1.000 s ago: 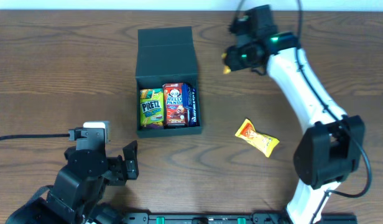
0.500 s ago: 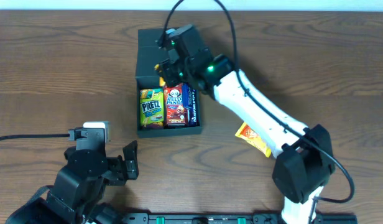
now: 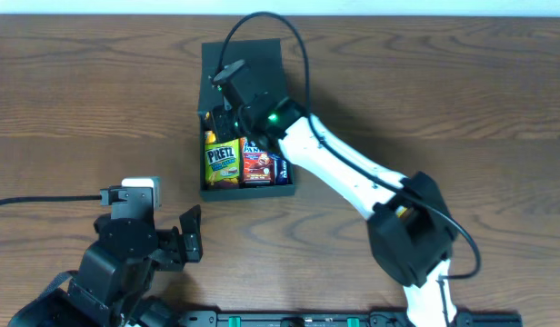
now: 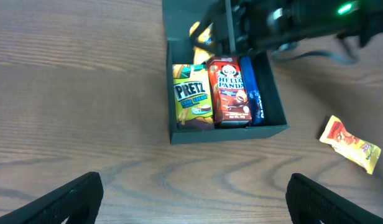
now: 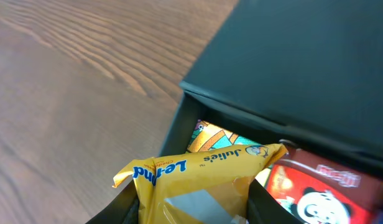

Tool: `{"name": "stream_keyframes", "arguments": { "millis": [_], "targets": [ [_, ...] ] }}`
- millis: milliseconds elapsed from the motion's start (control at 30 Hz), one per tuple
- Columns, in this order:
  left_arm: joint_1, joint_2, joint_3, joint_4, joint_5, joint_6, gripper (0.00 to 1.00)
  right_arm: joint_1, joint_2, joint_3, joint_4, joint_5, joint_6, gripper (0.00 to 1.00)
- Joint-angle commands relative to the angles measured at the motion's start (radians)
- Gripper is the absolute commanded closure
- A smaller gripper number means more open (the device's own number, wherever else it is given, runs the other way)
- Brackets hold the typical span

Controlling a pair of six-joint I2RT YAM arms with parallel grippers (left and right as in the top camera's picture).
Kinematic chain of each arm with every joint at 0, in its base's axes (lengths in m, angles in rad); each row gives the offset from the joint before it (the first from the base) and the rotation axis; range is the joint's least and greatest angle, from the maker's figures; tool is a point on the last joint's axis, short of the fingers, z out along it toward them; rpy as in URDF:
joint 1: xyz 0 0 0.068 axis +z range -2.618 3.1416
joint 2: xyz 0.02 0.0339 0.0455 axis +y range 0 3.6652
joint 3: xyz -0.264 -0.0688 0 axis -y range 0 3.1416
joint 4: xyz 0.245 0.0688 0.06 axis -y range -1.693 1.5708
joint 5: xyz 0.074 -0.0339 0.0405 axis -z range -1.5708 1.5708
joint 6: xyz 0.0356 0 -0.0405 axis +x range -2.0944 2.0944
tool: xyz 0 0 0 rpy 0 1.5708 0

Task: Pack container
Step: 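Carry the yellow packet left and drop it into the box's left side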

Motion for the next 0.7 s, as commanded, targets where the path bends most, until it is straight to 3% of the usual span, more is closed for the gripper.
{"name": "stream_keyframes", "arguments": {
  "millis": [0, 267, 367, 467, 667],
  "targets": [
    [0.001, -0.002, 0.006, -0.004, 0.0, -0.011, 0.05, 0.019, 0.03, 0.018, 0.016, 0.082, 0.109, 0.74],
    [0.001, -0.002, 0.006, -0.004, 0.0, -0.011, 0.05, 0.069, 0.047, 0.018, 0.033, 0.219, 0.124, 0.73],
    [0.001, -0.002, 0.006, -0.004, 0.0, -0.011, 0.05, 0.081, 0.047, 0.018, 0.032, 0.222, 0.141, 0.72],
    [0.001, -0.002, 0.006, -0.004, 0.0, -0.011, 0.05, 0.084, 0.051, 0.018, 0.031, 0.238, 0.144, 0.64],
    [0.001, -0.002, 0.006, -0.004, 0.0, -0.011, 0.05, 0.082, 0.055, 0.018, -0.002, 0.237, 0.166, 0.64]
  ]
}}
